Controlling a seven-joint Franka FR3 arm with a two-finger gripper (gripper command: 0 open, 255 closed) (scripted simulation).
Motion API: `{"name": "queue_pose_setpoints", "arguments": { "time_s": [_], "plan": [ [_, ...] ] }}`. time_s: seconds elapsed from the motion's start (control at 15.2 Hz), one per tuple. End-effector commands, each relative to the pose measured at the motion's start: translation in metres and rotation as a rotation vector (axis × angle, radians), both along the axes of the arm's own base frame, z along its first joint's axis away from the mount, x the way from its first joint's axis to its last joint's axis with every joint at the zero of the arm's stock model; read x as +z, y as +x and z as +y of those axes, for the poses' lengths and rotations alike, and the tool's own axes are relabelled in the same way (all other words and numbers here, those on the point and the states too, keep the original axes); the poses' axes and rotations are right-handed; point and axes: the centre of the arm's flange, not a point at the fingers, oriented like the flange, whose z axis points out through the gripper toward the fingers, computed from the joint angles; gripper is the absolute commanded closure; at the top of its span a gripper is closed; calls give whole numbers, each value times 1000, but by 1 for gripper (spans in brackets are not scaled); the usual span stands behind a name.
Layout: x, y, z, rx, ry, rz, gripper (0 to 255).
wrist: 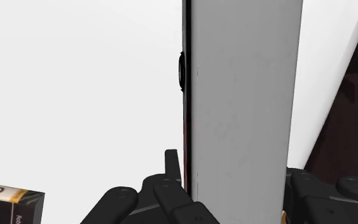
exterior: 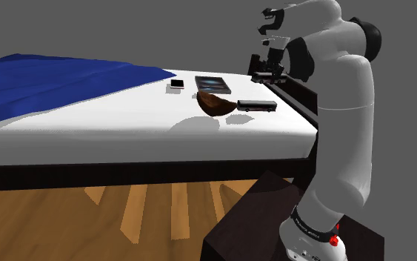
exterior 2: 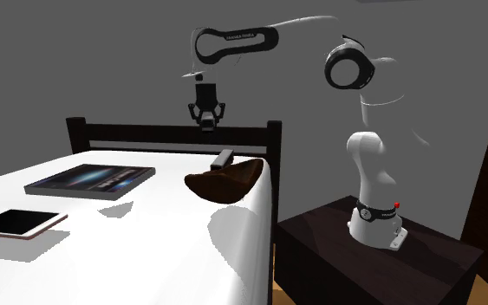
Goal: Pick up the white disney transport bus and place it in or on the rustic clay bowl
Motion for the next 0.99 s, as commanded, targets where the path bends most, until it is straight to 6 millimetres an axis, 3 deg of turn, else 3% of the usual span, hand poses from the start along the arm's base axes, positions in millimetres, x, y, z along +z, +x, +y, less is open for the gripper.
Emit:
{"name": "queue_pose_setpoints", "arguments": {
  "time_s": [0.0, 0.4, 0.92],
  "plan": [
    [11, -1, 0, 0, 0, 0, 255],
    [41, -1, 0, 0, 0, 0, 255],
    [39, 27, 102, 0, 0, 0, 255]
  ]
}}
